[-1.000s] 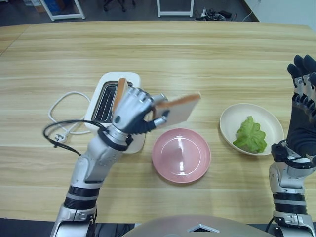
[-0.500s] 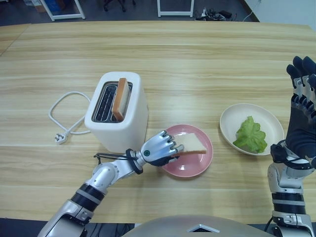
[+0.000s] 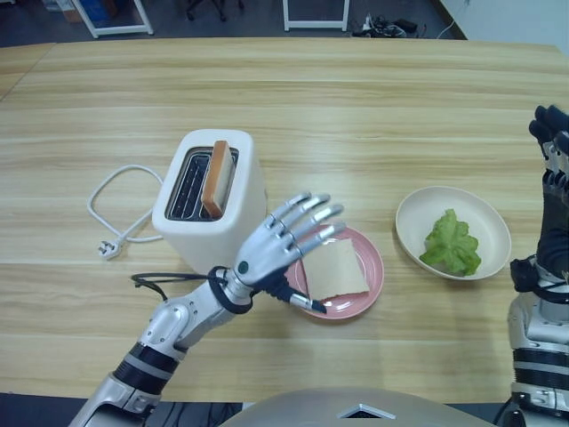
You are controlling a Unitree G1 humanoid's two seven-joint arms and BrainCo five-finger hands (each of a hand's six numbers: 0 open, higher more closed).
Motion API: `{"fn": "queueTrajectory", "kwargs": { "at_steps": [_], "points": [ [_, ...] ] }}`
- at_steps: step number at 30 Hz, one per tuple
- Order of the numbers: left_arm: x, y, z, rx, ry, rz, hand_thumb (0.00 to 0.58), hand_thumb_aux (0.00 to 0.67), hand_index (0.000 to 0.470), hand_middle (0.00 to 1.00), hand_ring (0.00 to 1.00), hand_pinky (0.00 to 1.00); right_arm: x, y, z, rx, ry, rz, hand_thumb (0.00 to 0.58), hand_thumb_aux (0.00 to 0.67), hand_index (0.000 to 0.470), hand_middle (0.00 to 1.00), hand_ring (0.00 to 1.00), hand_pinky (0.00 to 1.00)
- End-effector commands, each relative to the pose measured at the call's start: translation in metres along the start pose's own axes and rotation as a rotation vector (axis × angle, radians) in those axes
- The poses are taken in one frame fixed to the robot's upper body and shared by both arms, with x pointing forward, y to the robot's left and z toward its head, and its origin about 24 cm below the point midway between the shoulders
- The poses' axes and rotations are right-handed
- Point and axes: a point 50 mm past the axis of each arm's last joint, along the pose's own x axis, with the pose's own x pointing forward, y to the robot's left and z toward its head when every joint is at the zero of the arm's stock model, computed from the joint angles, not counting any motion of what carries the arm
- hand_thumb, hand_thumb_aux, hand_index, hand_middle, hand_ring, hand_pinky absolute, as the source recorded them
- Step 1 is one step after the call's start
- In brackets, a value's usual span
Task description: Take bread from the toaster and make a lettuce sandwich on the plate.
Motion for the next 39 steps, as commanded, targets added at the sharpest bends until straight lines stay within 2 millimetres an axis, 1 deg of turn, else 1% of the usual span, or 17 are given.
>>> {"fn": "queueTrajectory", "kwargs": {
  "at_steps": [1,3,4,5,7,12,15,18,21,30,32,35,36,37,38,39],
  "points": [
    [0.015,0.044,0.002,-0.127,0.051,0.324,0.0,0.0,0.0,0.0,0.0,0.0,-0.013,-0.028,-0.048,-0.515,0.293,0.334,0.0,0.0,0.0,0.0,0.0,0.0],
    [0.018,0.056,0.001,-0.127,0.047,0.398,0.0,0.0,0.0,0.0,0.0,0.0,-0.025,-0.032,-0.07,-0.755,0.37,0.521,0.0,0.0,0.0,0.0,0.0,0.0],
    [0.018,0.059,-0.001,-0.129,0.055,0.419,0.0,0.0,0.0,0.0,0.0,0.0,-0.033,-0.033,-0.078,-0.852,0.379,0.611,0.0,0.0,0.0,0.0,0.0,0.0],
    [0.018,0.061,-0.003,-0.14,0.065,0.43,0.0,0.0,0.0,0.0,0.0,0.0,-0.039,-0.033,-0.082,-0.914,0.373,0.681,0.0,0.0,0.0,0.0,0.0,0.0],
    [0.017,0.062,-0.005,-0.149,0.08,0.429,0.0,0.0,0.0,0.0,0.0,0.0,-0.045,-0.03,-0.089,-0.97,0.352,0.762,0.0,0.0,0.0,0.0,0.0,0.0],
    [0.009,0.055,-0.002,-0.151,0.083,0.353,0.0,0.0,0.0,0.0,0.0,0.0,-0.053,-0.017,-0.106,-1.063,0.254,0.895,0.0,0.0,0.0,0.0,0.0,0.0],
    [0.005,0.061,-0.002,-0.143,0.109,0.4,0.0,0.0,0.0,0.0,0.0,0.0,-0.053,-0.008,-0.113,-1.072,0.192,0.936,0.0,0.0,0.0,0.0,0.0,0.0],
    [0.005,0.079,-0.002,-0.151,0.125,0.541,0.0,0.0,0.0,0.0,0.0,0.0,-0.051,0.0,-0.117,-1.061,0.142,0.954,0.0,0.0,0.0,0.0,0.0,0.0],
    [0.004,0.089,0.002,-0.17,0.097,0.594,0.0,0.0,0.0,0.0,0.0,0.0,-0.051,0.004,-0.118,-1.055,0.107,0.965,0.0,0.0,0.0,0.0,0.0,0.0],
    [0.003,0.088,0.003,-0.197,0.098,0.564,0.0,0.0,0.0,0.0,0.0,0.0,-0.057,0.006,-0.117,-1.011,0.055,1.028,0.0,0.0,0.0,0.0,0.0,0.0],
    [0.003,0.088,0.002,-0.198,0.102,0.562,0.0,0.0,0.0,0.0,0.0,0.0,-0.061,0.007,-0.116,-0.987,0.062,1.054,0.0,0.0,0.0,0.0,0.0,0.0],
    [0.003,0.087,0.002,-0.2,0.11,0.553,0.0,0.0,0.0,0.0,0.0,0.0,-0.072,0.013,-0.119,-0.942,0.111,1.124,0.0,0.0,0.0,0.0,0.0,0.0],
    [0.003,0.087,0.002,-0.201,0.112,0.551,0.0,0.0,0.0,0.0,0.0,0.0,-0.075,0.015,-0.119,-0.928,0.127,1.144,0.447,0.349,0.245,0.0,0.0,0.0],
    [0.003,0.087,0.002,-0.201,0.113,0.548,0.0,0.0,0.0,0.0,0.0,0.0,-0.078,0.016,-0.119,-0.915,0.137,1.156,0.565,0.562,0.394,0.0,0.0,0.0],
    [0.003,0.087,0.002,-0.201,0.113,0.547,0.0,0.0,0.0,0.0,0.0,0.0,-0.079,0.018,-0.119,-0.905,0.143,1.161,0.58,0.67,0.47,0.0,0.0,0.0],
    [0.003,0.088,0.002,-0.201,0.114,0.545,0.0,0.0,0.0,0.0,0.0,0.0,-0.079,0.019,-0.119,-0.897,0.144,1.16,0.58,0.67,0.47,0.0,0.0,0.0]
  ]
}}
